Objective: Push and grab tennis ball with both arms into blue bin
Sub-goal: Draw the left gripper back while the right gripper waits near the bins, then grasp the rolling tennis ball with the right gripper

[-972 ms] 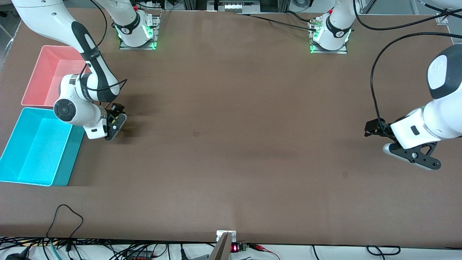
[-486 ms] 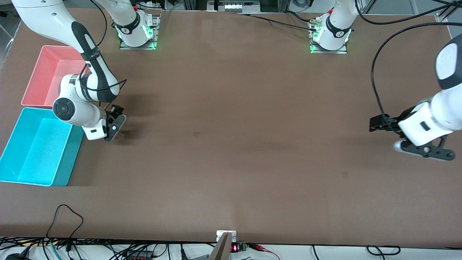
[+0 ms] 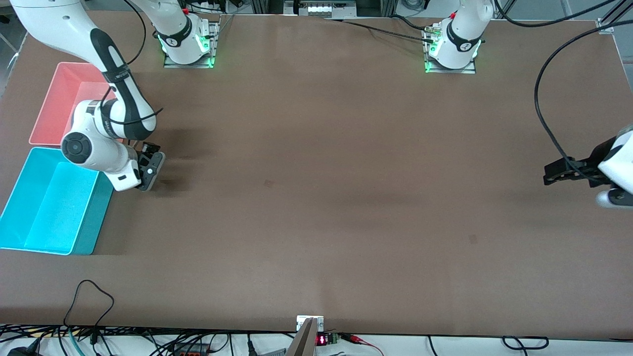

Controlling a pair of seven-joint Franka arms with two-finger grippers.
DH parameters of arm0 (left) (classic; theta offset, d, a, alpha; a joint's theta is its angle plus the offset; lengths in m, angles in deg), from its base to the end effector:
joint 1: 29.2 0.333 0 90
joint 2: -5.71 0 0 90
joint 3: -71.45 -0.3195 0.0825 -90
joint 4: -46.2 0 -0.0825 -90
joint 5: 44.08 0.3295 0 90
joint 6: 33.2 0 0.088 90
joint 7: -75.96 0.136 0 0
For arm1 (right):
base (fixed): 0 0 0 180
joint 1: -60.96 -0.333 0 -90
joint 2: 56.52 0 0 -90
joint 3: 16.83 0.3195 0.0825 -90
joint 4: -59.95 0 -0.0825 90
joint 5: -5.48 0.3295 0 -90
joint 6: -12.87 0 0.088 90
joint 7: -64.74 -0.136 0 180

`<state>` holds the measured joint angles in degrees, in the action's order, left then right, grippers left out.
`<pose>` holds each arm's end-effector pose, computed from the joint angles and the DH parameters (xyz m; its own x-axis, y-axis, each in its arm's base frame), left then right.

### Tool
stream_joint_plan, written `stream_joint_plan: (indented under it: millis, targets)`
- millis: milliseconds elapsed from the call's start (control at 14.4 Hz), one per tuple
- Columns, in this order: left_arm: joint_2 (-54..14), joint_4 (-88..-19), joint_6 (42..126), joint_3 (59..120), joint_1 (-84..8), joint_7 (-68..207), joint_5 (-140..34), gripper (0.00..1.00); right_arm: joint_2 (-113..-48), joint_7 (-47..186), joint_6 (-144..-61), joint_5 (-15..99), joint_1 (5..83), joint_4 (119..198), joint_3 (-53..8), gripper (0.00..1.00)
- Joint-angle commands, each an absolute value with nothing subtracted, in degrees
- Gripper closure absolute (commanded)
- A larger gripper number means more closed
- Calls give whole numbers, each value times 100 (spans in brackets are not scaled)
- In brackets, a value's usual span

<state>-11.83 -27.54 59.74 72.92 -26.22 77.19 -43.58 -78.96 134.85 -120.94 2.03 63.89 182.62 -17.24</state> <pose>0.5978 0.0193 0.5546 0.9996 0.0058 0.0290 0.0059 -1.0000 -0.0016 0.5131 -0.0322 0.2232 0.3414 0.9344 -0.1019 0.9190 -0.3545 -0.1724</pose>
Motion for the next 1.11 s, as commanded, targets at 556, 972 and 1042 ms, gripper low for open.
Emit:
stream_joint_plan:
  millis: [556,972,1042]
  targets:
    - [-158,-3853,6067,7207,-2709,7306,-4584,0,-7392,14155,-12108,170,6931,19082,-1911,0]
    - [-167,-3932,6058,7198,-2691,7254,-4575,0,-7392,14164,-12221,170,6931,19126,-1955,0]
    - [-167,-3923,6067,7198,-2691,7254,-4575,0,-7401,14164,-12274,170,6931,19126,-1955,0]
